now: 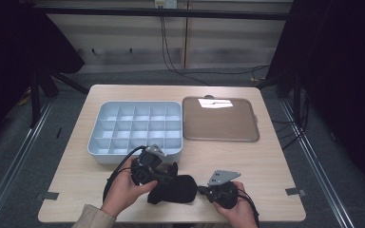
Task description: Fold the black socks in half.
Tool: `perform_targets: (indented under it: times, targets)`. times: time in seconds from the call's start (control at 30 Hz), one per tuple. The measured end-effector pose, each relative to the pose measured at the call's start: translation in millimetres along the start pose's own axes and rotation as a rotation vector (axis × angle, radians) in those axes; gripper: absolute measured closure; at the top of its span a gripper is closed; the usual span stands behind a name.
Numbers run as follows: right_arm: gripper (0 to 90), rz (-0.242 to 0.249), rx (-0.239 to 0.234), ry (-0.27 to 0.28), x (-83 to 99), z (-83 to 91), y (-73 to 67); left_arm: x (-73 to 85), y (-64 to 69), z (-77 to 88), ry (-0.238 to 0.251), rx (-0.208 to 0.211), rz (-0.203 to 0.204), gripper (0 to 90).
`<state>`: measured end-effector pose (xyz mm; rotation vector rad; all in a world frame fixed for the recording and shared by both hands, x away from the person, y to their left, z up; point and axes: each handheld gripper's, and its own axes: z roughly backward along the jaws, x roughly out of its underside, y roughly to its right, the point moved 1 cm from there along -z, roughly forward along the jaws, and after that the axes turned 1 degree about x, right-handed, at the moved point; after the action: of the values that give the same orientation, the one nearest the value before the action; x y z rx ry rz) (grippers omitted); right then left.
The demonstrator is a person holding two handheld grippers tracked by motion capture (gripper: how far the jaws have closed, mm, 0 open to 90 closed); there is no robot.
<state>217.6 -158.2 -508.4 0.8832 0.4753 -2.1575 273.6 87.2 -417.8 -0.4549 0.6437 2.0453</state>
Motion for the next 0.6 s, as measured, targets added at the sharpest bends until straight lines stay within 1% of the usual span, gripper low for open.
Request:
perform_targets:
  times: [0.07, 0.1, 0.17, 0.23, 0.4, 0.43, 0.53, 0.6]
  targets:
    - [90.0, 0.001, -0.001, 0.000, 0.0, -0.1, -0.1, -0.3, 1.5, -2.1, 0.004, 0.002, 0.008, 79.4]
    - [90.0, 0.001, -0.002, 0.001, 0.0, -0.2, -0.2, -0.7, 1.4, -2.3, -0.002, 0.004, 0.000, 79.4]
    - [90.0, -0.003, -0.003, 0.001, -0.1, -0.3, -0.6, -1.3, 2.8, -4.0, -0.003, 0.005, 0.003, 79.4]
    - [90.0, -0.001, -0.006, 0.000, -0.2, -0.5, -1.0, -2.0, 3.2, -5.0, -0.005, 0.003, -0.008, 79.4]
    - [90.0, 0.005, -0.007, 0.002, -0.7, -1.1, -1.8, -2.8, 6.4, -9.2, -0.013, 0.010, -0.005, 79.3]
    - [90.0, 0.005, -0.006, 0.001, -0.8, -1.1, -2.0, -3.1, 6.5, -10.2, -0.014, 0.009, -0.015, 79.4]
    - [90.0, 0.005, -0.005, 0.003, -0.9, -1.4, -2.4, -3.3, 8.2, -14.3, -0.019, 0.013, -0.011, 79.4]
    - [90.0, 0.002, -0.005, 0.002, -0.9, -1.4, -2.8, -3.6, 9.0, -16.8, -0.022, 0.016, -0.017, 79.4]
